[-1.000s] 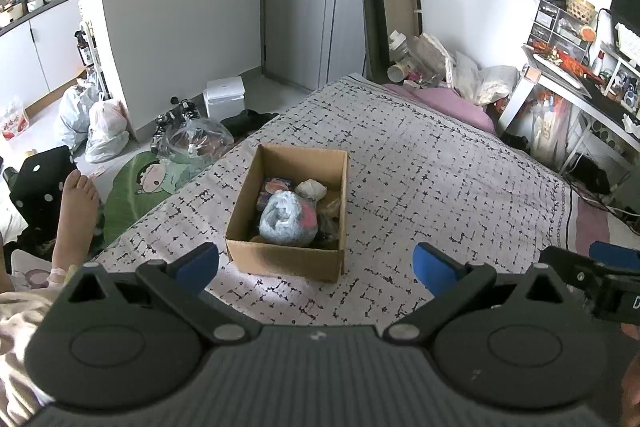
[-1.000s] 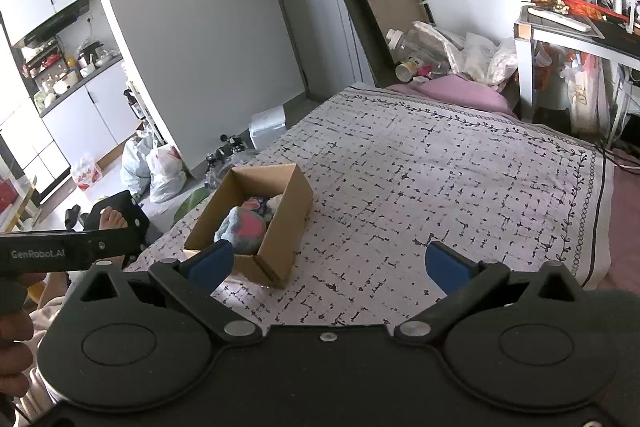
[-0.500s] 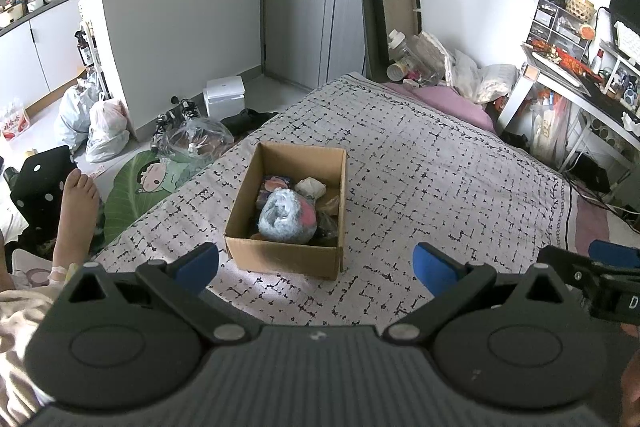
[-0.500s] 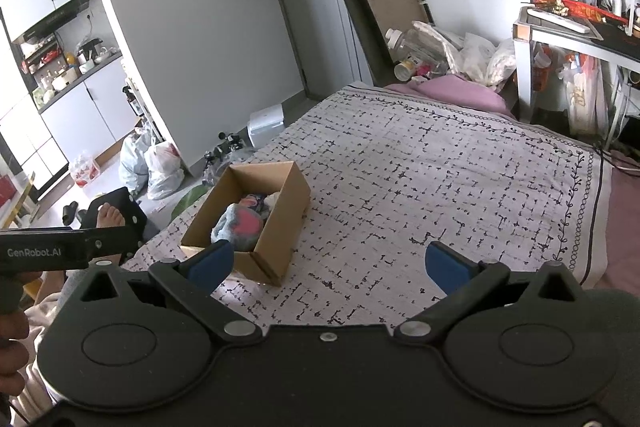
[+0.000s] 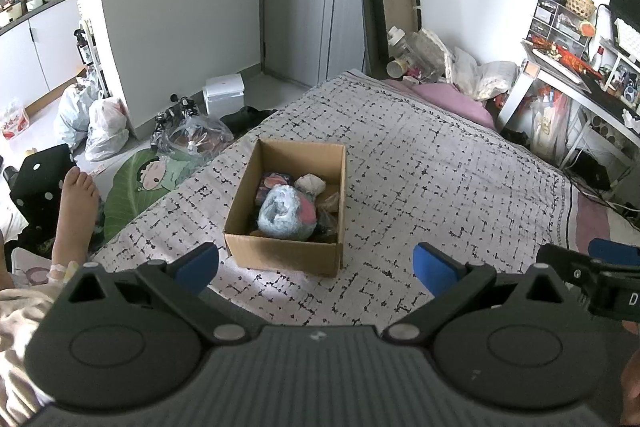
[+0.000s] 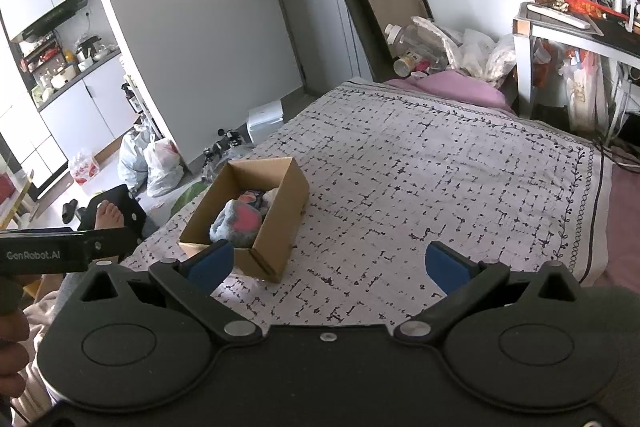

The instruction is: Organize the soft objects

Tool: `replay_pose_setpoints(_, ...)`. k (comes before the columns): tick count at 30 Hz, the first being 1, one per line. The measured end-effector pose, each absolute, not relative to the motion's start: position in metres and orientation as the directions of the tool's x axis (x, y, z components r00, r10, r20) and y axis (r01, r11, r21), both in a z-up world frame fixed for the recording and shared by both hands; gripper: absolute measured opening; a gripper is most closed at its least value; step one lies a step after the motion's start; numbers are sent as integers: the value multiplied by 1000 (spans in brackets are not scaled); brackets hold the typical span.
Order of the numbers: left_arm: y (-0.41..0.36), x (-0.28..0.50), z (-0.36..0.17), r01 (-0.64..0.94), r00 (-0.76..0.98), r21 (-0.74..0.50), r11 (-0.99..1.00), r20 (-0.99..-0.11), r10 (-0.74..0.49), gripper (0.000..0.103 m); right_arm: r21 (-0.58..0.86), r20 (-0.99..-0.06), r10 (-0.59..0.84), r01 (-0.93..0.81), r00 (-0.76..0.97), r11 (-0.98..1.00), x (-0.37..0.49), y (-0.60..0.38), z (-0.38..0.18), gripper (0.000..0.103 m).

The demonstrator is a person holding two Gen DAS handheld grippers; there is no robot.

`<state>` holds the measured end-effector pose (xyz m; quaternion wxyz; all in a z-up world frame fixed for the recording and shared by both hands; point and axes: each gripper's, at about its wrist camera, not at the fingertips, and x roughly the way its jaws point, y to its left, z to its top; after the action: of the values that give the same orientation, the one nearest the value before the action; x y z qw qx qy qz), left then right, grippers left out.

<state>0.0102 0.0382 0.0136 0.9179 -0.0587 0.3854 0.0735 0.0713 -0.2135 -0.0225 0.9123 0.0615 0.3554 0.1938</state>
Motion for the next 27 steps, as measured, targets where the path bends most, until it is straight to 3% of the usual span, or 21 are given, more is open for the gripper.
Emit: replay_pose_setpoints(27, 33, 15, 7, -167, 689, -49, 985, -721, 81, 103, 236, -637, 373, -290, 674, 927, 73, -216, -26, 103)
